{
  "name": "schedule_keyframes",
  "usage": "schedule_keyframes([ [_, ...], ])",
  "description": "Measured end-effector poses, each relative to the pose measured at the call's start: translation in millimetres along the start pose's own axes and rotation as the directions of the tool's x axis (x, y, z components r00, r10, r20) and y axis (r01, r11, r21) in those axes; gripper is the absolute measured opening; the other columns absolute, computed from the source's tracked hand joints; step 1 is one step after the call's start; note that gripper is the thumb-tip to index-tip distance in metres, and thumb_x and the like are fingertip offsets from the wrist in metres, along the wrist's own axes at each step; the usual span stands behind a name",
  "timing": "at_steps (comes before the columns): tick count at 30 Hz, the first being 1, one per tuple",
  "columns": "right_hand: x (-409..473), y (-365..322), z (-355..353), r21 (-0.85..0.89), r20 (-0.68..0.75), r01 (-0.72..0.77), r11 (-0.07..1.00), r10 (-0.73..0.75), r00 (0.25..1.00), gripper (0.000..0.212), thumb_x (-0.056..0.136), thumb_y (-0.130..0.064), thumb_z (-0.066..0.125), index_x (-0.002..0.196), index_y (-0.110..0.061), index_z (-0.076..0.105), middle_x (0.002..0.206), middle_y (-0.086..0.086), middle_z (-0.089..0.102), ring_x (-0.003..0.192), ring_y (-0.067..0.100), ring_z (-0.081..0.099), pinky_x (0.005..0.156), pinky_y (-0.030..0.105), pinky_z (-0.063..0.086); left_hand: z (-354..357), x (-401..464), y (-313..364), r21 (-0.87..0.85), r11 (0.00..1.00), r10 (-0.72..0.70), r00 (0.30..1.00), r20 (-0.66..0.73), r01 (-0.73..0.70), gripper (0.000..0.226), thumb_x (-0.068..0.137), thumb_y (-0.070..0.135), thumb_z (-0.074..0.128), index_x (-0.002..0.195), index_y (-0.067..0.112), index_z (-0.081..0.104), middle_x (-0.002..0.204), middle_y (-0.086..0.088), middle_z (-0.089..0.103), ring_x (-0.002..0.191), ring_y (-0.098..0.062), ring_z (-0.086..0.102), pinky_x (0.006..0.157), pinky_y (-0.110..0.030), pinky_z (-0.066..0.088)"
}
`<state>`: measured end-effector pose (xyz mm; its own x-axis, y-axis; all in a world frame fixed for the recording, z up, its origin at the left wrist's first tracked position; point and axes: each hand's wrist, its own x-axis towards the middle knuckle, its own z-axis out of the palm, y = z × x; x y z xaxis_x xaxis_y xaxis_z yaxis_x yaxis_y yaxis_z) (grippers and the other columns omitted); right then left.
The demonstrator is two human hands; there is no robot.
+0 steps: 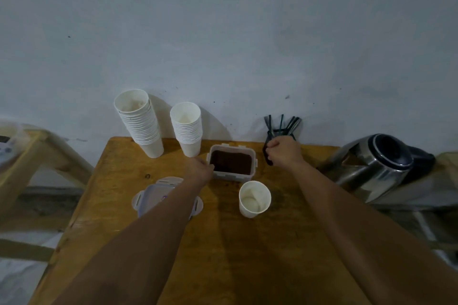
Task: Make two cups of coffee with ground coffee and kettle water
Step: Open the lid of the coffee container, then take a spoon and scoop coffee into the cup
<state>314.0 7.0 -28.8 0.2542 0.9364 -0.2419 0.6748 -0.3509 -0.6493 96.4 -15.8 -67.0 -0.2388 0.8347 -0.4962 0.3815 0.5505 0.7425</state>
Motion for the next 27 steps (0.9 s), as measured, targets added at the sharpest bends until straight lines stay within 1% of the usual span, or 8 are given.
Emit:
schedule_keyframes([
  [2,9.6,7.8,-11.2,-0.007,-0.086,-0.002,1.000,0.002,0.996,0.010,0.092,-0.010,0.063,0.094,-0.011,0.073,0.096,0.010,0.072,0.094,0.025,0.069,0.088,0.034,0.056,6.9,2.8,0.0,-0.010,1.000,-0.026,0.999,-0.023,0.026,0.005,0.091,0.015,0.063,0.092,0.011,0.063,0.093,-0.008,0.063,0.095,-0.026,0.064,0.090,-0.039,0.053],
  [4,18.7,11.3,-18.9,-0.013,-0.152,-0.011,1.000,0.009,0.988,0.012,0.093,-0.013,0.063,0.099,-0.009,0.073,0.104,0.011,0.072,0.099,0.026,0.067,0.081,0.023,0.047,10.0,3.9,-1.0,-0.017,0.998,-0.059,0.997,-0.055,0.058,0.009,0.090,0.015,0.064,0.098,0.010,0.065,0.093,-0.008,0.063,0.096,-0.026,0.064,0.091,-0.040,0.053],
  [6,28.0,12.3,-23.6,-0.024,-0.182,-0.017,1.000,0.012,0.983,0.015,0.094,-0.013,0.061,0.103,-0.009,0.073,0.109,0.011,0.071,0.101,0.025,0.066,0.074,0.021,0.042,12.1,5.9,-3.6,-0.044,0.995,-0.098,0.993,-0.072,0.095,0.009,0.089,0.014,0.066,0.097,0.011,0.064,0.093,-0.007,0.063,0.095,-0.026,0.064,0.092,-0.043,0.054],
  [11,52.3,8.2,-25.3,-0.065,-0.079,0.061,0.996,-0.066,0.995,0.022,0.096,-0.010,0.057,0.112,-0.009,0.071,0.114,0.010,0.070,0.100,0.026,0.066,0.081,0.023,0.050,18.9,4.3,-1.7,-0.111,0.974,-0.207,0.976,-0.064,0.199,0.016,0.083,0.009,0.071,0.076,0.015,0.059,0.081,-0.009,0.066,0.080,-0.025,0.070,0.082,-0.043,0.059],
  [14,65.3,4.6,-20.5,-0.120,0.055,0.098,0.988,-0.092,0.994,0.027,0.094,-0.007,0.055,0.117,-0.010,0.069,0.108,0.014,0.071,0.091,0.028,0.070,0.080,0.039,0.061,22.3,1.3,-3.8,-0.123,0.971,-0.215,0.974,-0.077,0.205,0.016,0.083,0.008,0.071,0.075,0.016,0.059,0.082,-0.010,0.067,0.079,-0.025,0.070,0.080,-0.044,0.059],
  [16,69.8,2.2,-19.0,-0.180,0.117,0.124,0.976,-0.104,0.988,0.027,0.093,-0.007,0.055,0.116,-0.009,0.069,0.103,0.016,0.071,0.088,0.029,0.070,0.076,0.042,0.062,23.8,-0.3,-6.7,-0.127,0.971,-0.212,0.973,-0.087,0.200,0.015,0.084,0.011,0.070,0.077,0.018,0.060,0.085,-0.010,0.068,0.080,-0.024,0.070,0.081,-0.044,0.059],
  [21,81.3,5.5,-20.7,-0.070,0.054,0.155,0.985,-0.152,0.987,0.023,0.086,-0.003,0.057,0.098,-0.008,0.075,0.087,0.014,0.073,0.080,0.030,0.071,0.075,0.044,0.062,24.9,-0.5,-10.4,-0.097,0.981,-0.177,0.978,-0.111,0.167,0.010,0.085,0.021,0.071,0.082,0.023,0.061,0.089,-0.005,0.067,0.087,-0.022,0.067,0.084,-0.042,0.058],
  [27,83.3,12.7,-24.4,-0.075,0.083,0.170,0.983,-0.164,0.983,0.011,0.090,-0.009,0.065,0.092,-0.011,0.075,0.091,0.011,0.073,0.081,0.025,0.071,0.079,0.038,0.061,25.1,-1.1,-14.1,-0.089,0.982,-0.177,0.977,-0.119,0.167,0.007,0.087,0.026,0.069,0.089,0.022,0.063,0.095,-0.007,0.068,0.093,-0.023,0.066,0.086,-0.042,0.056],
])
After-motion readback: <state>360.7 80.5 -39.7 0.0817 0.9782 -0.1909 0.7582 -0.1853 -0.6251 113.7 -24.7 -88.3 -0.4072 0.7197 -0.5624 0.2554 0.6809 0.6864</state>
